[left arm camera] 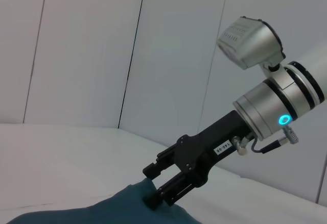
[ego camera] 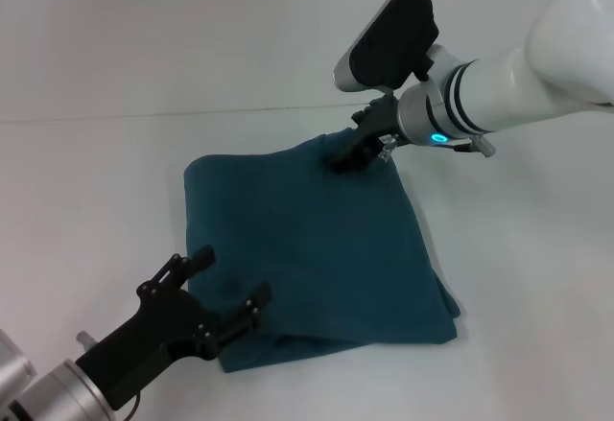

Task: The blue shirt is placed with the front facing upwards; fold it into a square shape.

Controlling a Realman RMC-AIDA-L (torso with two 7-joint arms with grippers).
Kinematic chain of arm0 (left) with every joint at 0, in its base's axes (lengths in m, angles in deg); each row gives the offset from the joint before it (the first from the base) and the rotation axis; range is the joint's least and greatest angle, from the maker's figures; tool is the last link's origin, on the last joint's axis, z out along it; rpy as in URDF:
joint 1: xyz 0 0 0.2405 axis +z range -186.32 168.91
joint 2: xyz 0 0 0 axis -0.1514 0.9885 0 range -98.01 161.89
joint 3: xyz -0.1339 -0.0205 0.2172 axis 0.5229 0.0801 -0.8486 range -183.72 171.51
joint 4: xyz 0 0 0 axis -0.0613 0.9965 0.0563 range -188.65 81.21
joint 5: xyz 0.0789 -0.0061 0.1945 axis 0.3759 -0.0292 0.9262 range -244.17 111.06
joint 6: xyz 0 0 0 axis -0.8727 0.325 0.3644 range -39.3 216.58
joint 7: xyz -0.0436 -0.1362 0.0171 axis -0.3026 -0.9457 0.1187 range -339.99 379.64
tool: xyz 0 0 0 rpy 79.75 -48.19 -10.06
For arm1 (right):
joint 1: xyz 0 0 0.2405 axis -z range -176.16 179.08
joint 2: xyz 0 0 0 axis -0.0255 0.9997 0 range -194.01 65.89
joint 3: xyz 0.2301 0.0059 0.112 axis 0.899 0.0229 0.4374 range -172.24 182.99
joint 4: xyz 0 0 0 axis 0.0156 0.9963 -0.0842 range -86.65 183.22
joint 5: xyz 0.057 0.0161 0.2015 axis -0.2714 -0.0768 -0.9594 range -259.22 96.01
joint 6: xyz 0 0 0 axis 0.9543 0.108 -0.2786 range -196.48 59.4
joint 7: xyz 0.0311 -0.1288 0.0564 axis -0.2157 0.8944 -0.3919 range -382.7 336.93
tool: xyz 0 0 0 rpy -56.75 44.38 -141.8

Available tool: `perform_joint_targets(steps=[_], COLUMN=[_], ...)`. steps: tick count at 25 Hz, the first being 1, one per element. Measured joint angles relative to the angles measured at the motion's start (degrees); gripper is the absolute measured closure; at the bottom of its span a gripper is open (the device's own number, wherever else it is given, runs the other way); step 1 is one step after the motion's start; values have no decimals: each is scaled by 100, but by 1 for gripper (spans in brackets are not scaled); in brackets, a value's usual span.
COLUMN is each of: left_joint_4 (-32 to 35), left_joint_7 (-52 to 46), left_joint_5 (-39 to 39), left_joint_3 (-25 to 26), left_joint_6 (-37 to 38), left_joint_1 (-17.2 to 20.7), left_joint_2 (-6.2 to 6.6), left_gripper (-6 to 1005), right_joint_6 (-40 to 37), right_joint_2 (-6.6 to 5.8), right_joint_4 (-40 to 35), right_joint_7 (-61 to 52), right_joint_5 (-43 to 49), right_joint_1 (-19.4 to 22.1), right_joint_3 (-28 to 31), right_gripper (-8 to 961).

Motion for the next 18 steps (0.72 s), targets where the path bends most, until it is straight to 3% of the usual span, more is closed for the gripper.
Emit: perform_joint_targets(steps=[10, 18], left_joint_4=[16, 16], left_joint_7=[0, 43], left_joint_5=[0, 0], left_joint_3=[60, 62], left_joint_6=[-1, -1], left_joint_1=[-7, -2], left_joint_2=[5, 7], left_gripper=[65, 65], right_joint_6=[245, 245], right_joint_2=[18, -18], right_joint_4=[239, 200], right_joint_7=[-296, -669], right_joint_5=[35, 40], right_joint_1=[-38, 3], right_joint_3=[-377, -384], right_gripper=[299, 588])
